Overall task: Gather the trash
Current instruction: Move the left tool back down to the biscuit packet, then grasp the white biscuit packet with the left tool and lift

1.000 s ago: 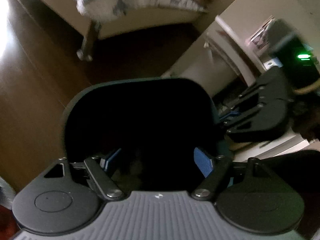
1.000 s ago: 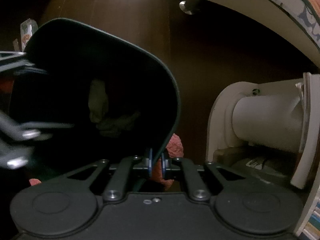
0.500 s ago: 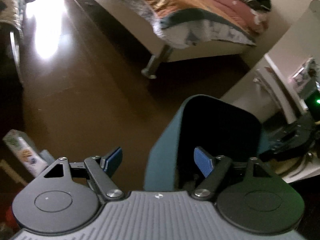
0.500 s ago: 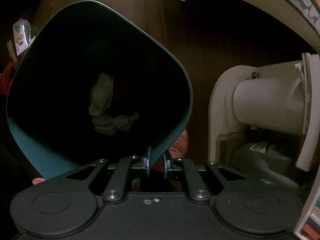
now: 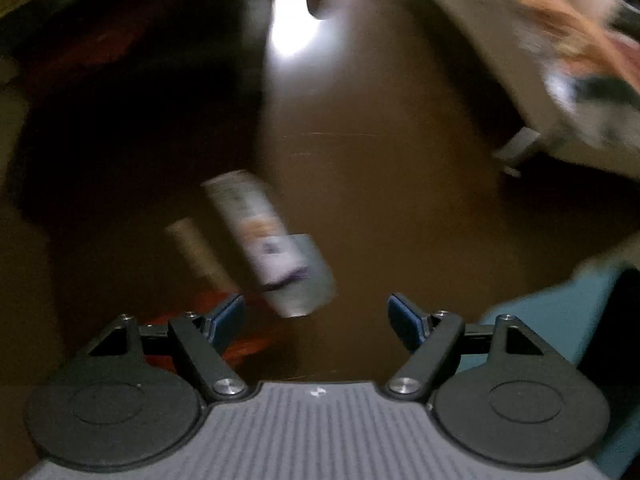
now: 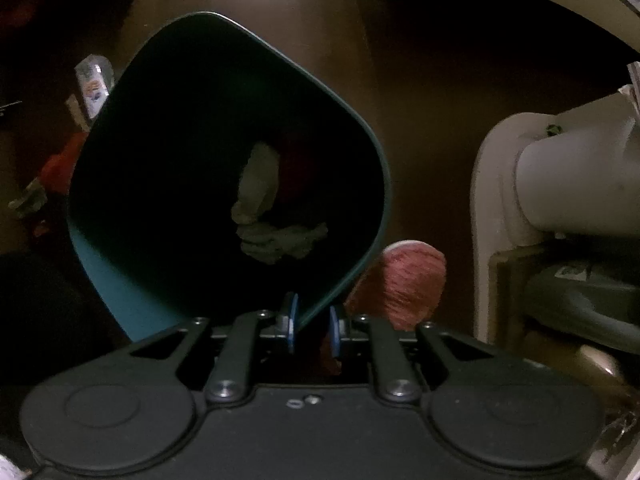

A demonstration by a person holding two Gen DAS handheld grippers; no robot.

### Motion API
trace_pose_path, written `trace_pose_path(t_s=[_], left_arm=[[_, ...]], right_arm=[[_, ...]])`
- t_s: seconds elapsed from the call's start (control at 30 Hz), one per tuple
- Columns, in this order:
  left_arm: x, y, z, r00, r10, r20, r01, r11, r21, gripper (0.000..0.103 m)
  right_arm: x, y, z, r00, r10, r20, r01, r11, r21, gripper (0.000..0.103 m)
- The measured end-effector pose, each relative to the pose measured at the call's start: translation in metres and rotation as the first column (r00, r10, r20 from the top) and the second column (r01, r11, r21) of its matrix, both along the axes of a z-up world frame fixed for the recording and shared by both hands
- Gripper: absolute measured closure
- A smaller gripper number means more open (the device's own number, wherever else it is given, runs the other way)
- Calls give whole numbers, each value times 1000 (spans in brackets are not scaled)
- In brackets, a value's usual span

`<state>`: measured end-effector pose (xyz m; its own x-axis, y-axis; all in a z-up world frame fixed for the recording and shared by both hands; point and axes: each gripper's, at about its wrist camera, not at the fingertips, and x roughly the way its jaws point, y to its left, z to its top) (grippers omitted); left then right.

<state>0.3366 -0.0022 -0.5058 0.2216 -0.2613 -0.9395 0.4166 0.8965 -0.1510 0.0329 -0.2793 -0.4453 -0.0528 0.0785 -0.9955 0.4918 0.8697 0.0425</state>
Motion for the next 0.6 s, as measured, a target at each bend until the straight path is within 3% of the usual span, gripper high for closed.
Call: trace_pose_path(t_s=[0.1, 0.2, 0.33, 0.43, 0.6], left_arm=[[19, 27, 4, 995, 99, -2, -99, 993, 65, 25], [25, 45, 8, 990, 138, 4, -137, 983, 121, 25], [31, 63, 17, 977, 180, 115, -187, 981, 53, 21], [41, 63, -7, 969, 214, 124, -215, 977, -5, 21], [61, 23, -64, 965, 234, 115, -235, 972, -3, 20]], right_arm=[[-1, -1, 0, 1000, 1, 25, -1, 1000, 19, 88], [3, -4, 2, 998, 17, 63, -17, 1000, 0, 88], [9, -17, 5, 991, 48, 129, -50, 999, 15, 88], [12, -21, 5, 988, 77, 135, -77, 997, -1, 89], [13, -18, 7, 986, 92, 141, -91, 996, -11, 90]])
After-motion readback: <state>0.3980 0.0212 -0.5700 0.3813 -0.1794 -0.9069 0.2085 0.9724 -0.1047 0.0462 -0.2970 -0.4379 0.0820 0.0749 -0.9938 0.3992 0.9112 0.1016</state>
